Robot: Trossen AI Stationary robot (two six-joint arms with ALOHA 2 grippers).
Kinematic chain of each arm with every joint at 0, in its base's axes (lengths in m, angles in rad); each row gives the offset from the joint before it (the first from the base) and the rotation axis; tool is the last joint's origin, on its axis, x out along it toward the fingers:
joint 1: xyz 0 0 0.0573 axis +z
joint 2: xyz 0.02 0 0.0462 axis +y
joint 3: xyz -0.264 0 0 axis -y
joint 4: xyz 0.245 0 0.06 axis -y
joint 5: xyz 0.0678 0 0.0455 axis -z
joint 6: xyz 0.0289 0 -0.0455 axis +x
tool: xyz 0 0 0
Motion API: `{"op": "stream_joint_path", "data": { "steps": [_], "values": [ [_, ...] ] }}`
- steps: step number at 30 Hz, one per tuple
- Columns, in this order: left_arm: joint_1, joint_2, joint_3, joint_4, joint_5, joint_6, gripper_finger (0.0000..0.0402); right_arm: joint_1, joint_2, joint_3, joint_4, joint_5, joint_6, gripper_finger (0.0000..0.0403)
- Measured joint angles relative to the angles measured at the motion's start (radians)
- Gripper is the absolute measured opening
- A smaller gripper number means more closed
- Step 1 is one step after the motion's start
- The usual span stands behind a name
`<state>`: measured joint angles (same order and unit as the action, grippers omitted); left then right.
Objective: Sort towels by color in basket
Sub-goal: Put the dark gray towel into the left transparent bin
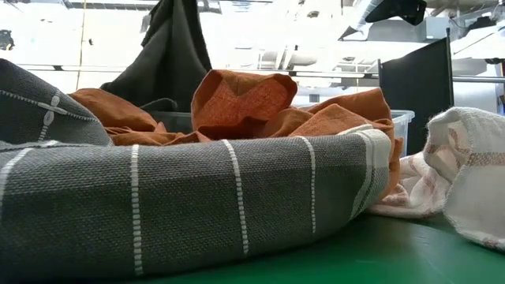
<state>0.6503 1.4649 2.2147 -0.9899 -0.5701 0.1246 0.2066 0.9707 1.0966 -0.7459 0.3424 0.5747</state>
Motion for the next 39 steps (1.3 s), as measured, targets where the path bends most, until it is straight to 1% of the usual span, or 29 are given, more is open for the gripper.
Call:
{"op": "stream_joint_path", "data": {
  "steps": [1, 3, 7, 10, 11, 12, 14, 15, 17, 20, 22, 24, 28, 31, 35, 39],
  "values": [
    [0.002, 0.003, 0.001, -0.008, -0.032, -0.005, 0.0002, 0.000, 0.000, 0.000, 0.000, 0.000, 0.000, 0.0269],
    [0.006, 0.006, 0.001, 0.036, -0.072, -0.009, 0.0002, 0.000, 0.000, 0.000, 0.001, 0.000, -0.003, 0.0269],
    [0.019, 0.014, 0.000, 0.230, -0.118, 0.048, 0.0002, 0.000, 0.000, 0.000, 0.009, 0.000, -0.008, 0.0269],
    [0.031, 0.027, -0.032, 0.412, -0.149, 0.148, 0.0002, 0.000, 0.000, 0.000, 0.031, 0.000, -0.017, 0.0269],
    [0.042, 0.033, -0.048, 0.474, -0.138, 0.183, 0.0002, 0.000, 0.000, 0.000, 0.039, 0.000, -0.023, 0.0269],
    [0.051, 0.039, -0.061, 0.537, -0.106, 0.212, 0.0002, 0.000, 0.000, 0.000, 0.044, 0.000, -0.023, 0.0269],
    [0.063, 0.054, -0.074, 0.621, -0.001, 0.250, 0.0002, 0.000, 0.000, 0.000, 0.047, 0.000, -0.026, 0.0269],
    [0.065, 0.060, -0.076, 0.647, 0.047, 0.258, 0.0002, 0.000, 0.000, 0.000, 0.047, 0.000, -0.026, 0.0269],
    [0.070, 0.072, -0.076, 0.655, 0.109, 0.275, 0.0002, 0.000, 0.000, 0.000, 0.047, 0.000, -0.026, 0.0269],
    [0.070, 0.084, -0.078, 0.608, 0.193, 0.316, 0.0002, 0.001, 0.000, 0.000, 0.047, 0.000, -0.026, 0.0269],
    [0.063, 0.086, -0.079, 0.575, 0.236, 0.313, 0.0002, 0.004, 0.000, 0.000, 0.046, 0.000, -0.026, 0.0269],
    [0.050, 0.067, -0.079, 0.514, 0.250, 0.247, 0.0002, 0.009, 0.000, 0.000, 0.046, 0.000, -0.026, 0.0269],
    [-0.003, -0.006, -0.078, 0.323, 0.248, 0.065, 0.0002, 0.010, 0.000, 0.000, 0.044, -0.002, -0.026, 0.0269],
    [-0.060, -0.067, -0.078, 0.159, 0.195, -0.067, 0.0002, 0.010, 0.000, 0.000, 0.044, -0.002, -0.019, 0.0269],
    [-0.131, -0.148, -0.077, 0.000, 0.110, -0.235, 0.0002, 0.010, 0.000, 0.000, 0.044, -0.003, -0.007, 0.0269],
    [-0.158, -0.196, -0.076, -0.225, -0.034, -0.386, 0.0002, 0.010, 0.000, 0.000, 0.044, -0.004, -0.007, 0.0269]
  ]
}}
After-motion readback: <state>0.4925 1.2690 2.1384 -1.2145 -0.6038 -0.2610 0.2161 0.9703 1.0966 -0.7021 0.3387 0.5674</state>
